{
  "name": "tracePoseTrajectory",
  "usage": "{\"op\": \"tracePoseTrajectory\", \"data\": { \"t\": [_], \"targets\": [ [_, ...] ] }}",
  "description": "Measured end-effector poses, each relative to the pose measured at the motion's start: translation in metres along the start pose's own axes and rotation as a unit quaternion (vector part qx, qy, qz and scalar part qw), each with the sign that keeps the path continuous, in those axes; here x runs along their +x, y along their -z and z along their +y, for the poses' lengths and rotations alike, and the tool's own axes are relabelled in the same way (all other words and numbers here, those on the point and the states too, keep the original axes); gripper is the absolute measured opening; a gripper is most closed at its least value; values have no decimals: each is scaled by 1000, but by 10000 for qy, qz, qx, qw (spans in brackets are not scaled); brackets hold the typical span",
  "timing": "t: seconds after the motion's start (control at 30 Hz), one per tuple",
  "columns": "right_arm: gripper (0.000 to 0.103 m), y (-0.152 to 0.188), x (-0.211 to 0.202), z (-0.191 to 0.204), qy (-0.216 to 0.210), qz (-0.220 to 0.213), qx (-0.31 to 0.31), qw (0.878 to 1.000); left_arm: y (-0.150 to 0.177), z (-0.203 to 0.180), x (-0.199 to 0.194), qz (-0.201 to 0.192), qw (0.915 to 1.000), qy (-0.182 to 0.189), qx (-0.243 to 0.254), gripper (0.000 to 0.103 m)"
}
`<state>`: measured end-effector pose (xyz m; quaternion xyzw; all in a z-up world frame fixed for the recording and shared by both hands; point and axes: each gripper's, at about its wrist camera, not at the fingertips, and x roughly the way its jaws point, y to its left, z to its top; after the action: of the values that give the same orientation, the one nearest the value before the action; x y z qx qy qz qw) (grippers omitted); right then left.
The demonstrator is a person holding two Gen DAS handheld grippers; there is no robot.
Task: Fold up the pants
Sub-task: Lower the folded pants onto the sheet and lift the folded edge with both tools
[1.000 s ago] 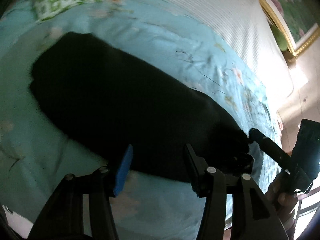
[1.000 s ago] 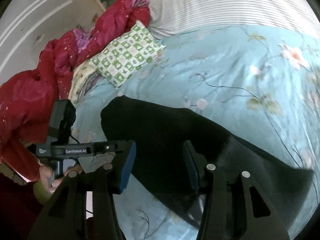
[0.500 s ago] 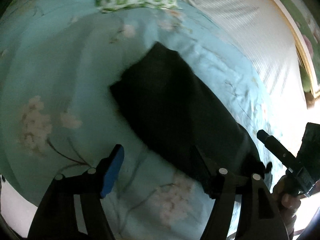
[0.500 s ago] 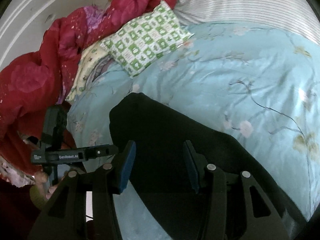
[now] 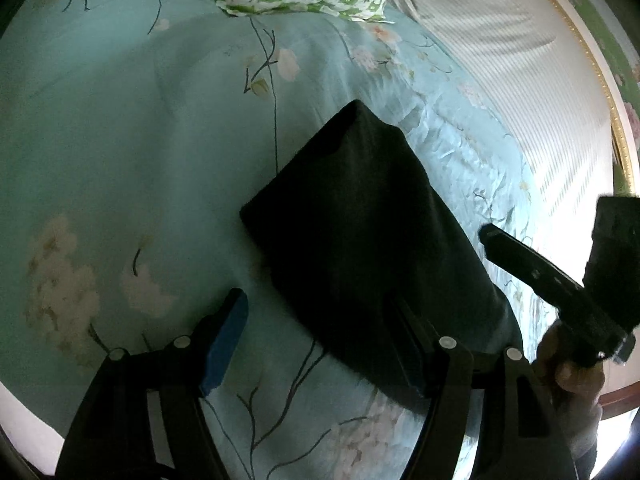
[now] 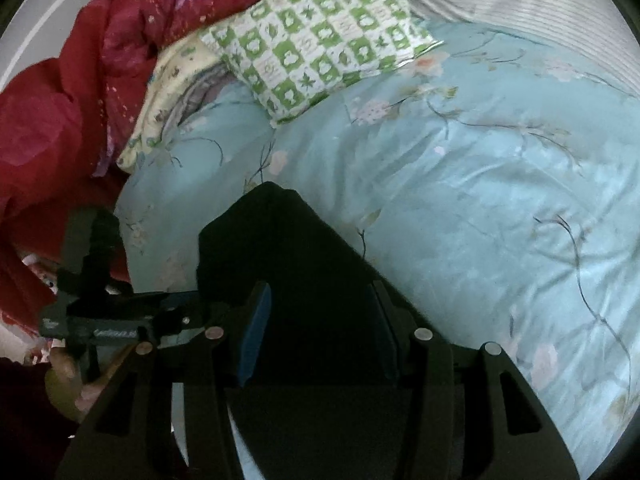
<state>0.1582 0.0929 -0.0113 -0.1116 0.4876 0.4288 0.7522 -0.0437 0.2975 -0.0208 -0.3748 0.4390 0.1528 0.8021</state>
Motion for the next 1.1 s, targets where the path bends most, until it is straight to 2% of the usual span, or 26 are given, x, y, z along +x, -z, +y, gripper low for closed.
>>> {"op": "tracePoseTrajectory", "data": {
  "t": [0.43, 0.57, 0.6, 0.63, 0.7, 0.73, 0.87, 0.97, 1.1],
  "targets": [
    [51, -48, 74, 4, -386, 688, -645, 9948, -3, -2, 7, -211, 9997, -126, -11, 68],
    [51, -50, 85, 7, -454, 827, -739, 9928, -7, 0, 9, -265, 9995, -197, -15, 55],
    [48, -49, 86, 7, -464, 817, -756, 9927, -7, 1, 9, -286, 9993, -226, -20, 53],
    [40, -48, 86, 7, -487, 807, -767, 9926, -8, 2, 9, -305, 9993, -235, -9, 48],
    [32, -48, 87, 9, -445, 794, -801, 9926, -9, 1, 8, -349, 9991, -195, 106, 37],
    [28, -47, 87, 10, -410, 786, -815, 9927, -9, -1, 8, -336, 9992, -132, 167, 28],
    [20, -45, 76, 15, -385, 664, -794, 9939, -9, -12, 1, -415, 9986, -95, 325, 18],
    [19, -44, 56, 15, -467, 435, -729, 9953, -7, -25, -14, -525, 9976, 34, 459, 18],
    [19, -41, 13, 14, -573, -26, -580, 9967, -2, -56, -42, -772, 9921, 214, 965, 18]
  ]
}}
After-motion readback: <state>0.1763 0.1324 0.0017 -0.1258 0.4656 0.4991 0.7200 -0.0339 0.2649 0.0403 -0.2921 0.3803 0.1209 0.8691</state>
